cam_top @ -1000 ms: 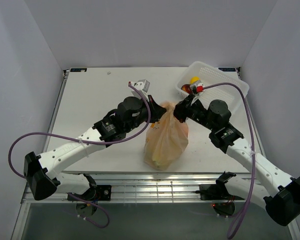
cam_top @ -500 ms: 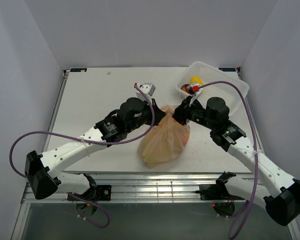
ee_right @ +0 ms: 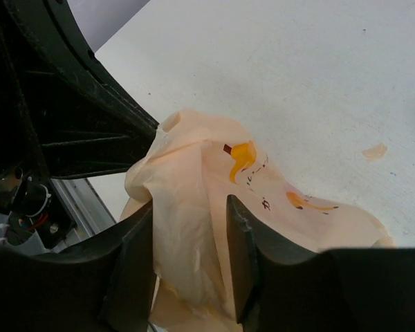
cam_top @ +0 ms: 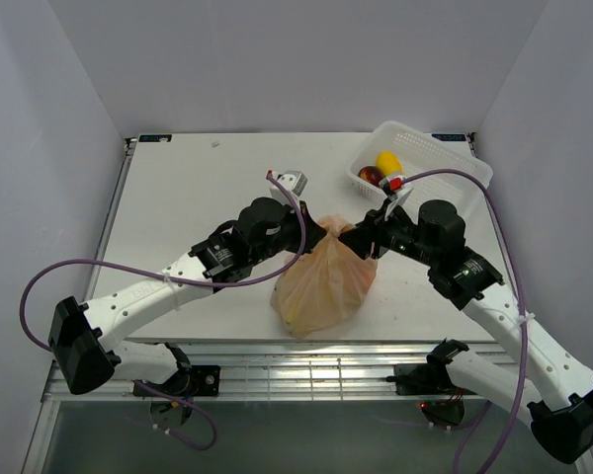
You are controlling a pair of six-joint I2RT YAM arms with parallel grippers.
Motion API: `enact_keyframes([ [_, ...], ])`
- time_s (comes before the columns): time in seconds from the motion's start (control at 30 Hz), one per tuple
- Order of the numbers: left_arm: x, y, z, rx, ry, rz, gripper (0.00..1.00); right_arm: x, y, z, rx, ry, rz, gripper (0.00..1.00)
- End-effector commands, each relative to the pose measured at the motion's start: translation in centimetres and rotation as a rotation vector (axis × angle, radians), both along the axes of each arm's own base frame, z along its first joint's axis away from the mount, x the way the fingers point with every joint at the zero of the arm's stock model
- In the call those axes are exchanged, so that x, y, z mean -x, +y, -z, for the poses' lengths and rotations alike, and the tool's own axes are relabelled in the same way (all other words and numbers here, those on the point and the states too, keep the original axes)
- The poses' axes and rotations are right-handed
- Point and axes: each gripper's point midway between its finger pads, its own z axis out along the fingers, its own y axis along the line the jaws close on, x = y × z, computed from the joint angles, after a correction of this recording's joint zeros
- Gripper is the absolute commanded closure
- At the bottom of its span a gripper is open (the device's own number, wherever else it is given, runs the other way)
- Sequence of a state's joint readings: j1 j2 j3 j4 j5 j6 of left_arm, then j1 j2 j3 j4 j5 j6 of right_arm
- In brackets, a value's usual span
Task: Place the fruits into the plastic bag
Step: Tie the plastic bag at the center of the board.
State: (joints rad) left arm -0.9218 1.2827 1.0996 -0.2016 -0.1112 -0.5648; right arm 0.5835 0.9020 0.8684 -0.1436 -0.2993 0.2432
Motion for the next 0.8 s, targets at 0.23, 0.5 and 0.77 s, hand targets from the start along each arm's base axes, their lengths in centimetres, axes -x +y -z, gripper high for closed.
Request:
enact_keyframes([
  [0.23, 0.9, 0.2, -1.5, 0.051, -0.016, 0.042, 1.0, 1.2, -2.9, -3.2, 0.053, -0.052, 0.075, 0.35],
  [0.5, 1.1, 0.3, -1.6, 0.064, -0.014, 0.044, 1.0, 3.6, -5.1, -7.2, 0.038, -0.076, 0.115, 0.26],
  [0.77, 1.3, 0.4, -1.5, 0.087, 0.01, 0.038, 1.0, 10.7, -4.0, -4.2, 0.015, 0.105, -0.16, 0.2],
])
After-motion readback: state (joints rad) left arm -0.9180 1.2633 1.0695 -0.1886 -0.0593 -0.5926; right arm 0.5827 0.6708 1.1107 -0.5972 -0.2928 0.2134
